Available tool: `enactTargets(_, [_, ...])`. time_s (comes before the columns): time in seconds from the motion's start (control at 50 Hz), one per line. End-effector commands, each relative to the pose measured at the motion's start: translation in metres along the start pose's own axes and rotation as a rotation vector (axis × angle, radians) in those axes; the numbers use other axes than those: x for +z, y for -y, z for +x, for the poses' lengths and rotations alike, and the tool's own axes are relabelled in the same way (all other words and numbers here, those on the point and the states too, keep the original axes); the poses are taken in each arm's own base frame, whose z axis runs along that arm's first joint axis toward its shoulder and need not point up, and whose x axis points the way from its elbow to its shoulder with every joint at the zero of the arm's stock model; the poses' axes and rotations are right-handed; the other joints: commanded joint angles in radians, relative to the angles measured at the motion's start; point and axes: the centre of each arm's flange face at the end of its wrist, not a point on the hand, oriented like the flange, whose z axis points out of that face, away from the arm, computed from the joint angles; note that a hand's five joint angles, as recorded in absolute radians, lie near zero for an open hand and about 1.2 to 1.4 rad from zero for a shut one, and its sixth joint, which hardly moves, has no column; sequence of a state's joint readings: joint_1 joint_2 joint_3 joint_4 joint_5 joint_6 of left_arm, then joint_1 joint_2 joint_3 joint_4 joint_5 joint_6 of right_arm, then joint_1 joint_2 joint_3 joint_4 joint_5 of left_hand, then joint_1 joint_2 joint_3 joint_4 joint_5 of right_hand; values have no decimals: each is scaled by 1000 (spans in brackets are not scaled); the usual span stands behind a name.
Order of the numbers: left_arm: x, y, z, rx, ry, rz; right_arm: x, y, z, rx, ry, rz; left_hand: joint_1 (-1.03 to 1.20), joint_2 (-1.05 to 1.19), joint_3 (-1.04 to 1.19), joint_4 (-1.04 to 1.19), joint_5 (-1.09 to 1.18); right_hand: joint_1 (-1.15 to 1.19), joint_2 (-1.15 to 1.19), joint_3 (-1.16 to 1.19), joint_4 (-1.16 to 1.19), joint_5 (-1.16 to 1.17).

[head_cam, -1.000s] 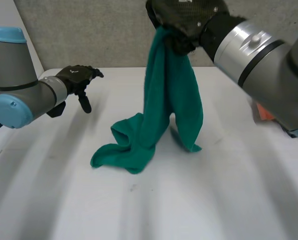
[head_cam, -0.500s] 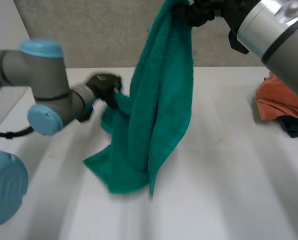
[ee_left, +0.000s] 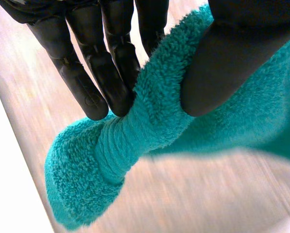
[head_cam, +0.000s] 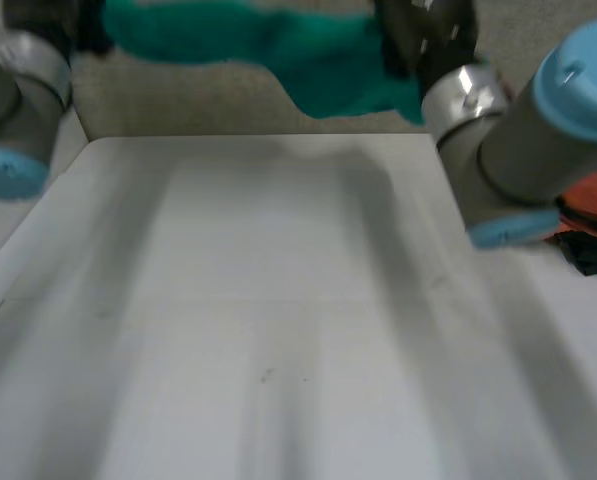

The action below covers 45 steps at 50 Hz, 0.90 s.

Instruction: Fold the laundry.

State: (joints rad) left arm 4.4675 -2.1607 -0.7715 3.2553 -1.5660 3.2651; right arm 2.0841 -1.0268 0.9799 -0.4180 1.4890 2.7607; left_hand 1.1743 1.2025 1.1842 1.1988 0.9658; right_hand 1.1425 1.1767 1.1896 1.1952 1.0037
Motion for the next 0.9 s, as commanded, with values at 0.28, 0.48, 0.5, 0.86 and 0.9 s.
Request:
enactTargets(0.28, [-132, -164, 8, 360, -254, -784, -136, -143, -55, -137, 398, -709, -914, -943, -924, -939, -880, -621, -655, -668, -674, -657])
enactTargets(0.48, [-113, -100, -15, 401, -228, -694, -98, -101, -8, -73, 292, -630, -978, -1007, -988, -1003, -945, -795, -829, -842, -847, -831])
enactTargets(0.5, [-106, -95, -22, 403, -206, -676, -93, -100, 0, -62, 270, -635, -976, -1004, -985, -1000, -942, -795, -829, -842, -847, -831])
enactTargets(0.86, [-64, -129, -24, 368, -363, -671, -92, -138, 11, -24, 326, -759, -676, -704, -686, -701, -642, -519, -553, -566, -572, -555])
enactTargets(0.9, [-63, -138, -20, 380, -413, -674, -96, -140, 7, 2, 337, -789, -688, -716, -698, -712, -654, -498, -533, -545, -551, -534])
